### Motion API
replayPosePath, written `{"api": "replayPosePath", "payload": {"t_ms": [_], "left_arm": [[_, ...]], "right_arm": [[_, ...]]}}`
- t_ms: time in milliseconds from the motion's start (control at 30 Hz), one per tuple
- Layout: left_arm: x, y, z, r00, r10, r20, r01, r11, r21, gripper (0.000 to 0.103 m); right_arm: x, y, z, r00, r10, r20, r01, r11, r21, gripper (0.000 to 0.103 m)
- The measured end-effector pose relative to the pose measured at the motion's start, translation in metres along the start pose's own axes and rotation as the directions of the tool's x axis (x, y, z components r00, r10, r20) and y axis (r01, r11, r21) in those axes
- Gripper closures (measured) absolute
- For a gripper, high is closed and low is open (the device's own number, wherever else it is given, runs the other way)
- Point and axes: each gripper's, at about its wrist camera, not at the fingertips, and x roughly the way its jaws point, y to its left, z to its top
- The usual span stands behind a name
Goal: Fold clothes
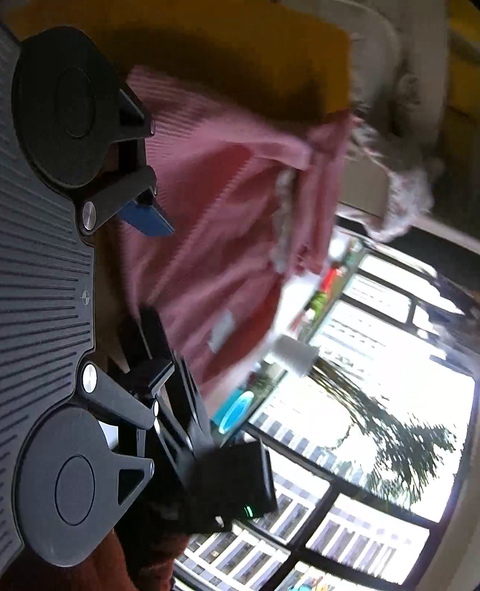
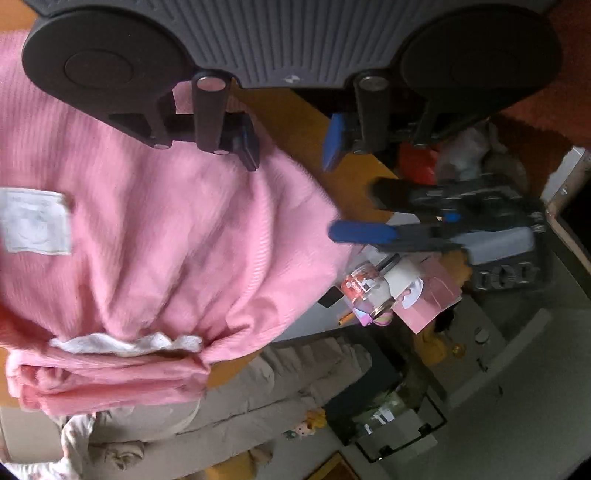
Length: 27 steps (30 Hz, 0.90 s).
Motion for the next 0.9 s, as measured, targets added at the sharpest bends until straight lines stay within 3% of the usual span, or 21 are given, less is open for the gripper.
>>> {"api": "replayPosePath", "payload": {"t_ms": [67,133,200,233,300,367,433,533,633,800,900], "left_arm": [[0.003,0.011,-0.004,0.999,0.022,-0.03,-0.023,0.999,-0.04,0.024],[-0.002,0.021,-0.01,0.999,0.032,-0.041,-0.035,0.997,-0.075,0.027],[-0.012,0.025,-0.012,0.997,0.068,-0.042,-0.072,0.993,-0.089,0.026],[-0.016,0.026,-0.013,0.996,0.083,-0.043,-0.086,0.992,-0.089,0.026],[-0.022,0.027,-0.013,0.993,0.104,-0.047,-0.108,0.99,-0.091,0.022],[-0.026,0.023,-0.011,0.991,0.122,-0.054,-0.126,0.99,-0.068,0.014],[-0.029,0.014,-0.005,0.992,0.122,-0.042,-0.124,0.992,-0.033,0.012],[-0.034,-0.001,0.008,0.999,0.045,0.024,-0.044,0.999,-0.015,0.007],[-0.021,-0.011,0.024,0.995,-0.013,0.103,0.015,1.0,-0.011,0.003],[0.024,0.003,0.027,0.996,-0.006,0.09,0.023,0.982,-0.188,0.002],[0.043,0.015,0.018,0.998,-0.006,0.055,0.02,0.962,-0.273,0.002]], "right_arm": [[-0.025,-0.001,-0.002,0.995,-0.082,0.059,0.083,0.996,-0.02,0.054],[-0.062,-0.011,-0.005,0.964,-0.205,0.168,0.203,0.979,0.029,0.048],[-0.096,-0.021,-0.011,0.896,-0.356,0.267,0.342,0.934,0.098,0.041],[-0.112,-0.028,-0.019,0.842,-0.447,0.303,0.424,0.894,0.142,0.038],[-0.135,-0.041,-0.035,0.754,-0.579,0.312,0.533,0.816,0.226,0.037],[-0.15,-0.053,-0.053,0.71,-0.641,0.291,0.561,0.765,0.317,0.037],[-0.153,-0.058,-0.066,0.717,-0.638,0.281,0.531,0.761,0.373,0.037],[-0.146,-0.059,-0.075,0.726,-0.628,0.279,0.502,0.762,0.408,0.037],[-0.136,-0.061,-0.077,0.727,-0.624,0.286,0.477,0.759,0.443,0.038],[-0.108,-0.061,-0.073,0.721,-0.619,0.313,0.475,0.769,0.428,0.046],[-0.088,-0.056,-0.063,0.735,-0.601,0.314,0.48,0.789,0.384,0.072]]}}
